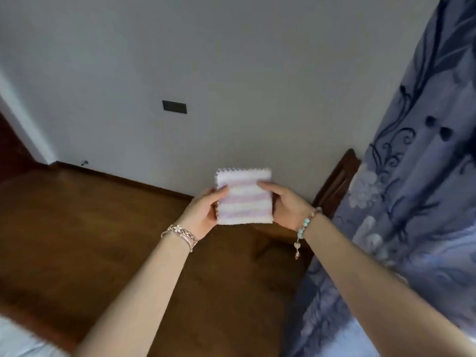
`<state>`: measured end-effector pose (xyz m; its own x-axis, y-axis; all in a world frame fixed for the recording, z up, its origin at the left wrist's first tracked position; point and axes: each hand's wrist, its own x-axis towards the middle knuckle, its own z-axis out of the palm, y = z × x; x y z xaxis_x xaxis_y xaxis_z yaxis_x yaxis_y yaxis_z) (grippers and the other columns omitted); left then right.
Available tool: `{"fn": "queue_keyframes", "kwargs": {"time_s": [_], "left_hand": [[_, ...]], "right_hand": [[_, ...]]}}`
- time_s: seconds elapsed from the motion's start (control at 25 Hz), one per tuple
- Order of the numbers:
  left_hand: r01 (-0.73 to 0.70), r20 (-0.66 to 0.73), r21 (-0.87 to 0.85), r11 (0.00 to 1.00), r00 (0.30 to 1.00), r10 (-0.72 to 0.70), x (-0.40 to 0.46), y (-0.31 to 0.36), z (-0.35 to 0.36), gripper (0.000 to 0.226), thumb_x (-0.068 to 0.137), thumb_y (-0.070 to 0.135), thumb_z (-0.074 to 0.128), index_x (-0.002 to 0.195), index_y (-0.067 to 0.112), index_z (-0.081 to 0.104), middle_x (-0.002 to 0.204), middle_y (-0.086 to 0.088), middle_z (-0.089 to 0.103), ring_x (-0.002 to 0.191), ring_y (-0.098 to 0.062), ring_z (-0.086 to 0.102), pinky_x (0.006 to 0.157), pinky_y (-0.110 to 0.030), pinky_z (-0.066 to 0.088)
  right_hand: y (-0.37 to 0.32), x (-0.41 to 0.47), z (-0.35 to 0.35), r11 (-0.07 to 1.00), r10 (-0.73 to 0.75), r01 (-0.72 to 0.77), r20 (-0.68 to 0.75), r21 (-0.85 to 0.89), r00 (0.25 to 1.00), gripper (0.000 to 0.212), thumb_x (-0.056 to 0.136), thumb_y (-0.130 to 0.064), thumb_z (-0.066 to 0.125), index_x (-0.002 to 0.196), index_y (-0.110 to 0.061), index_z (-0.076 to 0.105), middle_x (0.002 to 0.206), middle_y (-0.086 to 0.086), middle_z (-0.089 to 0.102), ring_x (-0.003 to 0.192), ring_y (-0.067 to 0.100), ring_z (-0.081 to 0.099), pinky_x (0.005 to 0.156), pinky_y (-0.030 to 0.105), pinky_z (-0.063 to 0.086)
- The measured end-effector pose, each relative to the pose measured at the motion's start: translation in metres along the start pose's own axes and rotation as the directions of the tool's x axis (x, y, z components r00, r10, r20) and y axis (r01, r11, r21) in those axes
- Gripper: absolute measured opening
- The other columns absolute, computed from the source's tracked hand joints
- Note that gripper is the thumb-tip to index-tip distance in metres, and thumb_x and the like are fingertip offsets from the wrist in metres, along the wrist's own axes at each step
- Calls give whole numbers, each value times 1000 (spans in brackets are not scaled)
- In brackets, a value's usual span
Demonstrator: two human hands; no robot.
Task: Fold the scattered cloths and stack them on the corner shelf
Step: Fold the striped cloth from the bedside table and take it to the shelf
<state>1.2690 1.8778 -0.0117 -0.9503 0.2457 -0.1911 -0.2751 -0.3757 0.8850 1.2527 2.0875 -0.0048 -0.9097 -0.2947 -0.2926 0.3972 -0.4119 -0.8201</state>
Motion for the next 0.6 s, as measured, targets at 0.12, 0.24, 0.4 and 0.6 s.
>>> {"fn": "queue_keyframes", "kwargs": {"time_s": [0.12,0.24,0.4,0.6], "left_hand": [[-8,-110,-2,1000,994,8,39,12,-31,19,87,17,69,106,15,67,84,3,60,70,-10,57,61,-21,44],[-13,-212,26,1000,977,19,77,24,-63,18,90,13,64,107,16,64,75,8,57,56,-3,53,46,-15,42],[-42,-298,34,999,953,50,136,60,-122,25,93,10,59,117,10,62,65,9,63,48,-2,54,42,-15,44],[-93,-422,10,996,902,89,200,123,-237,34,91,16,63,124,11,62,63,8,47,54,-7,37,45,-16,37]], "right_hand": [[-9,77,0,985,144,-136,73,-103,987,50,84,-18,72,131,-10,58,129,11,64,119,28,61,105,51,43],[-12,147,10,970,222,-211,92,-118,971,48,80,-16,75,125,-9,62,128,12,64,118,29,62,104,50,44],[-25,261,50,944,293,-263,138,-200,946,23,87,-14,67,109,-9,65,98,8,76,96,24,70,79,42,57],[-33,401,145,900,395,-320,244,-296,886,18,88,-14,65,105,-8,65,90,7,76,81,21,74,72,36,60]]}}
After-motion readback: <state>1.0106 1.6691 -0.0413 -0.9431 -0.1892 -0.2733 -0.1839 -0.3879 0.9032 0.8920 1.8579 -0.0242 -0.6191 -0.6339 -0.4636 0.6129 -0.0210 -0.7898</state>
